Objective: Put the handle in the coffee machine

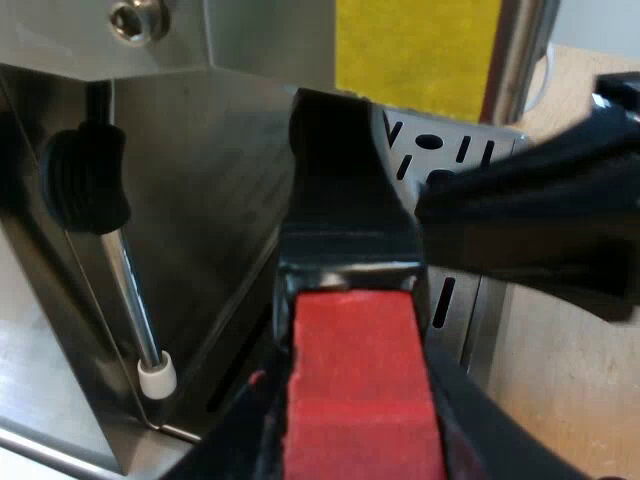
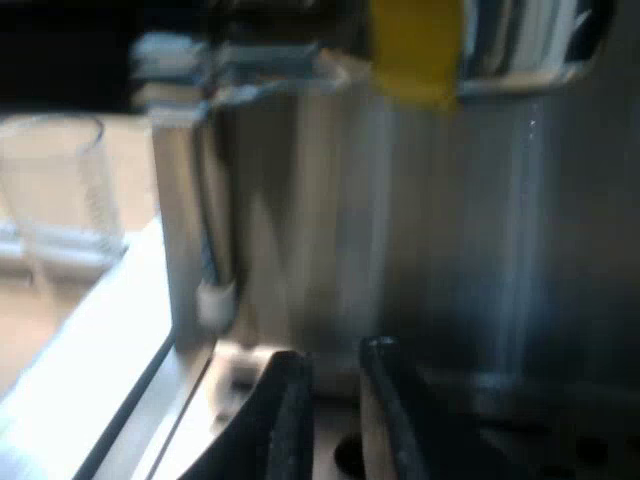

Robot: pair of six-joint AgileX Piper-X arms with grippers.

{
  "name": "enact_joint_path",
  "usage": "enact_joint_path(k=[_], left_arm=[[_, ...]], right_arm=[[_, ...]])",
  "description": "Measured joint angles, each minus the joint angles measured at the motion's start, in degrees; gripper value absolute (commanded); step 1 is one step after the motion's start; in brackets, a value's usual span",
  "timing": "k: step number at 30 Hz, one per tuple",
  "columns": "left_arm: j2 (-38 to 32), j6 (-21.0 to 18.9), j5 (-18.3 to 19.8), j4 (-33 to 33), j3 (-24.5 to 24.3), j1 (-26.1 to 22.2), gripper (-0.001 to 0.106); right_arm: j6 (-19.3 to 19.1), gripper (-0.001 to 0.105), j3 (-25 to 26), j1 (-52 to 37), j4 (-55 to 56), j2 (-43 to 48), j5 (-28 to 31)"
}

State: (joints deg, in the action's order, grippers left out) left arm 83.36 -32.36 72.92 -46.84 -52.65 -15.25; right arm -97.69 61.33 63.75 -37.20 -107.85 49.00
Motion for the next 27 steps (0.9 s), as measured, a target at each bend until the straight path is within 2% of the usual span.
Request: enact_joint_path(k=[4,8,16,23,27], left_arm=[[0.0,0.0,0.0,0.0,0.0,0.0,0.000],[0.0,0.0,0.0,0.0,0.0,0.0,0.000],[0.0,0.0,0.0,0.0,0.0,0.0,0.000],[0.0,0.0,0.0,0.0,0.0,0.0,0.000],[0.0,0.0,0.0,0.0,0.0,0.0,0.000]], right_arm=[[0.0,0.019,0.0,-2.3,-3.0,-0.7,-0.2],[0.0,0.037,0.6,-3.9,-5.1,-2.0,-0.2],[-1.1,0.038,3.2,-4.6,-6.7,-4.9,0.9],[-6.6,0.038,6.7,-5.1,-9.4,-6.3,1.8],[-6.8,0.038,7.3,-5.1,-11.8,-6.4,2.1]])
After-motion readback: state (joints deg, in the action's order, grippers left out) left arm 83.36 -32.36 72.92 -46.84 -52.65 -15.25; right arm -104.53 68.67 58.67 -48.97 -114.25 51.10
